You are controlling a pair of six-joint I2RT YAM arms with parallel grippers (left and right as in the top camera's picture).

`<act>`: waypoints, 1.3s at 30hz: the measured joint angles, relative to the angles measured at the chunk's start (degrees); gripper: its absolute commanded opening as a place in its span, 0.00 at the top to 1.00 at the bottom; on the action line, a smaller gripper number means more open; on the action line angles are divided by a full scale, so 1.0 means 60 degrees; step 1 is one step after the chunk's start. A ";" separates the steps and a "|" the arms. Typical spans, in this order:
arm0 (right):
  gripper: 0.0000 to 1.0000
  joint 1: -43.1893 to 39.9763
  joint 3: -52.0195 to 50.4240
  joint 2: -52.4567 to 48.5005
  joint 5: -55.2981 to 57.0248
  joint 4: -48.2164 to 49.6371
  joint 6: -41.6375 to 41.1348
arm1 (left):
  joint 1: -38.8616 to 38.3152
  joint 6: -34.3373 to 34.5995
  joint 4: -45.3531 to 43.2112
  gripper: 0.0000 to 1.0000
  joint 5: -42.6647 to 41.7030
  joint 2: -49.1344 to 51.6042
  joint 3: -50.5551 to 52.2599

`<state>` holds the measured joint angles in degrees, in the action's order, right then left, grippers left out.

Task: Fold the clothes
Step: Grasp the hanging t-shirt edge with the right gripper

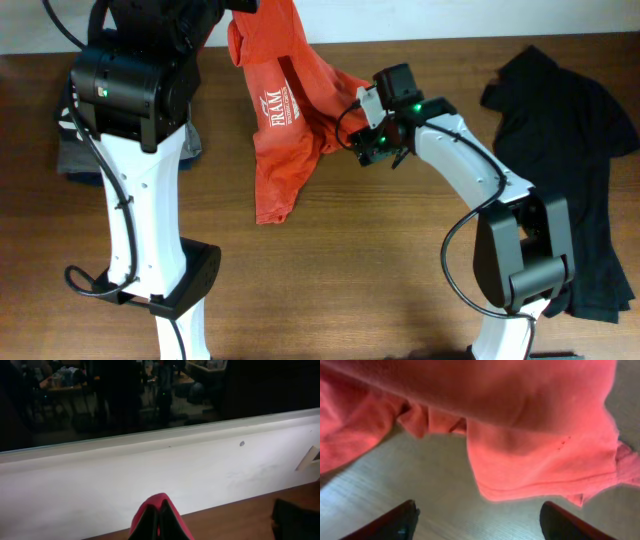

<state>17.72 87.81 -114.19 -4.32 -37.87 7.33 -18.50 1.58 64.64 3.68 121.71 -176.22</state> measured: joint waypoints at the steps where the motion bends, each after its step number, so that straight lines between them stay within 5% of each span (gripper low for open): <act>1: 0.25 0.0055 -0.0149 0.0000 0.0215 0.0353 -0.0004 | 0.0000 0.0000 0.0026 0.99 0.0000 0.0000 0.0000; 23: 0.33 0.0663 -0.0790 -0.1257 0.1162 0.1767 0.0127 | 0.0000 0.0000 0.0233 0.99 0.0076 0.0117 0.0007; 25: 0.37 0.0663 -0.0790 -0.1311 0.1384 0.1960 0.0135 | 0.0004 0.0000 0.0270 0.99 0.0153 0.0127 0.0011; 30: 0.70 0.0663 -0.0798 -0.1337 0.2182 0.2342 0.0091 | 0.0000 0.0000 0.0266 0.99 0.0219 0.0127 0.0113; 36: 0.96 0.0663 -0.0798 -0.1337 0.2667 0.2302 -0.0022 | 0.0000 0.0000 0.0270 0.99 0.0437 0.0138 0.0321; 39: 0.96 0.0663 -0.0790 -0.1315 0.2758 0.2189 -0.0029 | 0.0000 0.0000 0.0273 0.99 0.0470 0.0138 0.0321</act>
<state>21.69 83.07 -122.08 12.23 -24.73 7.16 -18.50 1.58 66.28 6.50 122.54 -174.30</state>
